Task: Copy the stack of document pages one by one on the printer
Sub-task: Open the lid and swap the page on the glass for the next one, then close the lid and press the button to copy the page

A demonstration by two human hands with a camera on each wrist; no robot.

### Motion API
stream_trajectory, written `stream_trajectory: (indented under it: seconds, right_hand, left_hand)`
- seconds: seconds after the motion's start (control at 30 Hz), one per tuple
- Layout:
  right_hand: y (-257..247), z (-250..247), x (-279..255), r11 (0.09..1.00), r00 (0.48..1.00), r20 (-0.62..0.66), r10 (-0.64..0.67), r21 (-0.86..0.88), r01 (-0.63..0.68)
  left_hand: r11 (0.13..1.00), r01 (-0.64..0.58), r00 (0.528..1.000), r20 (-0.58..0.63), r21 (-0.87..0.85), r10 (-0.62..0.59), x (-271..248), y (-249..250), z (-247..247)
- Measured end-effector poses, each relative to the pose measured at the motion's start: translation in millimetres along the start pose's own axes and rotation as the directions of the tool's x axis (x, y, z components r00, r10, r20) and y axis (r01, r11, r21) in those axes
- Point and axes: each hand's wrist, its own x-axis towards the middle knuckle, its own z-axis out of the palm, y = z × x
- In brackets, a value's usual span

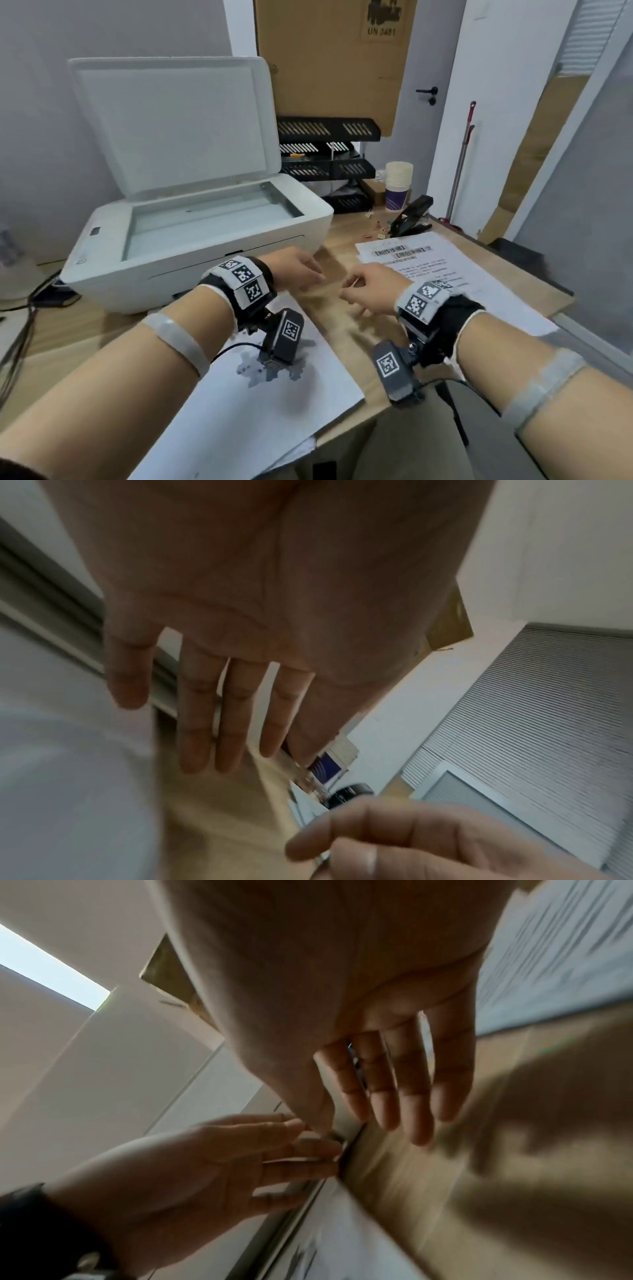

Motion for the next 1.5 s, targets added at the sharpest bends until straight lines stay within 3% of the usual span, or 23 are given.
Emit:
stream_trajectory:
  seconds: [0.07, 0.13, 0.27, 0.47, 0.7, 0.83, 0.93, 1.03, 1.17, 1.27, 1.33, 1.5]
  right_hand:
    - [-19, 31, 11, 0.991, 0.989, 0.137, 0.054, 0.112, -0.070]
    - [-32, 47, 21, 0.995, 0.971, 0.224, 0.088, 0.030, -0.097]
    - [-46, 57, 31, 0.956, 0.978, 0.205, 0.047, -0.292, 0.015]
    - [-54, 65, 31, 0.924, 0.973, 0.213, -0.085, -0.348, 0.157]
    - [-69, 37, 12, 0.829, 0.927, 0.225, -0.299, -0.419, 0.369]
    - [-89, 15, 6, 0.740, 0.864, 0.170, -0.474, -0.455, 0.495]
    - [-108, -4, 4, 0.714, 0.813, 0.149, -0.563, -0.408, 0.569]
    - [-127, -28, 5, 0.695, 0.773, 0.053, -0.632, -0.404, 0.595]
    - [-137, -68, 11, 0.695, 0.807, 0.050, -0.589, -0.477, 0.537]
    - [-137, -97, 20, 0.722, 0.843, -0.023, -0.538, -0.529, 0.446]
    - [-141, -111, 25, 0.768, 0.823, -0.151, -0.548, -0.480, 0.423]
    - [-163, -128, 35, 0.790, 0.642, -0.461, -0.612, -0.392, 0.471]
  left_hand:
    - [0.999, 0.052, 0.997, -0.059, 0.017, -0.051, -19, -32, -12]
    - [0.993, 0.115, 0.990, -0.083, 0.038, -0.112, -42, -60, -22]
    - [0.983, 0.182, 0.977, -0.111, 0.018, -0.179, -80, -99, -32]
    - [0.972, 0.189, 0.969, -0.137, -0.138, -0.208, -102, -131, -29]
    - [0.993, -0.009, 0.968, -0.250, -0.118, -0.021, -121, -105, -42]
    - [0.980, -0.127, 0.925, -0.340, 0.151, 0.172, -120, -76, -54]
    - [0.936, -0.067, 0.883, -0.417, 0.347, 0.217, -116, -58, -71]
    - [0.928, 0.020, 0.894, -0.422, 0.371, 0.149, -117, -47, -95]
    - [0.939, 0.016, 0.892, -0.428, 0.344, 0.142, -119, -46, -132]
    - [0.950, 0.009, 0.838, -0.521, 0.312, 0.163, -125, -50, -163]
    - [0.954, -0.012, 0.761, -0.617, 0.301, 0.204, -128, -54, -184]
    - [0.968, -0.127, 0.517, -0.818, 0.218, 0.252, -131, -64, -220]
